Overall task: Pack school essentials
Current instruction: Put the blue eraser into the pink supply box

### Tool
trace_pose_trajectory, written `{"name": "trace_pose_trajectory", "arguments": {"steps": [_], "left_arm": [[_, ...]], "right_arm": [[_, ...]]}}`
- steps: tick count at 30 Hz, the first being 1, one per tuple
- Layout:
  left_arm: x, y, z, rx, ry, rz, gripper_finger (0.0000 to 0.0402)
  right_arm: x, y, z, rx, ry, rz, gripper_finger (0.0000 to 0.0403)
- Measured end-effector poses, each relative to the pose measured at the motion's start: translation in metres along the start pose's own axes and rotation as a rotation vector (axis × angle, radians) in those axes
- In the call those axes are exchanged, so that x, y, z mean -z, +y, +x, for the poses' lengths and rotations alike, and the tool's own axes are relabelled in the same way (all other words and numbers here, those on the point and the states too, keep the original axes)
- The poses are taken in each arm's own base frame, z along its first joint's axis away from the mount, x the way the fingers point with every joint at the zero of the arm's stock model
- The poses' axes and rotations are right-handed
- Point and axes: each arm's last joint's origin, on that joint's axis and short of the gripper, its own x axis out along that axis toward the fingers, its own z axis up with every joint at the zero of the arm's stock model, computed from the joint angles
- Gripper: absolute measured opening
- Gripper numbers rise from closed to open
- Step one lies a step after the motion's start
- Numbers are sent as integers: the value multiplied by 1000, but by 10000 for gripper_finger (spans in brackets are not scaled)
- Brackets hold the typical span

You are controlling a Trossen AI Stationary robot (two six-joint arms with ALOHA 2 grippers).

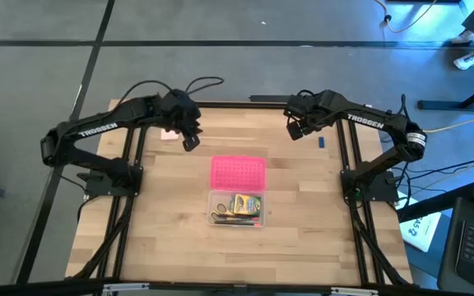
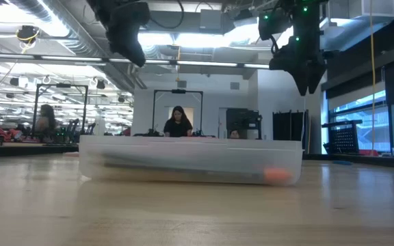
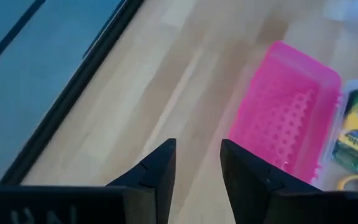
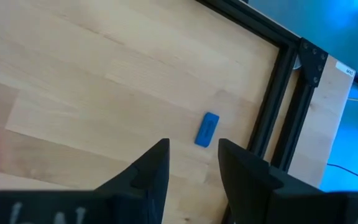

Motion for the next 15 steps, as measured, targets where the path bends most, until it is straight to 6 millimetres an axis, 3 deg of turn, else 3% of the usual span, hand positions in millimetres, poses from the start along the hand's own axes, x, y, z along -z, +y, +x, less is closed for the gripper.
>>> {"name": "trace_pose_trajectory", "arguments": {"steps": [9, 15], "left_arm": [[-6, 9, 16, 61, 1, 208, 119], [-6, 5, 18, 68, 5, 251, 119]], "right_arm": [[0, 0, 0, -6, 5, 53, 139], [1, 2, 0, -42, 32, 51, 139]]}}
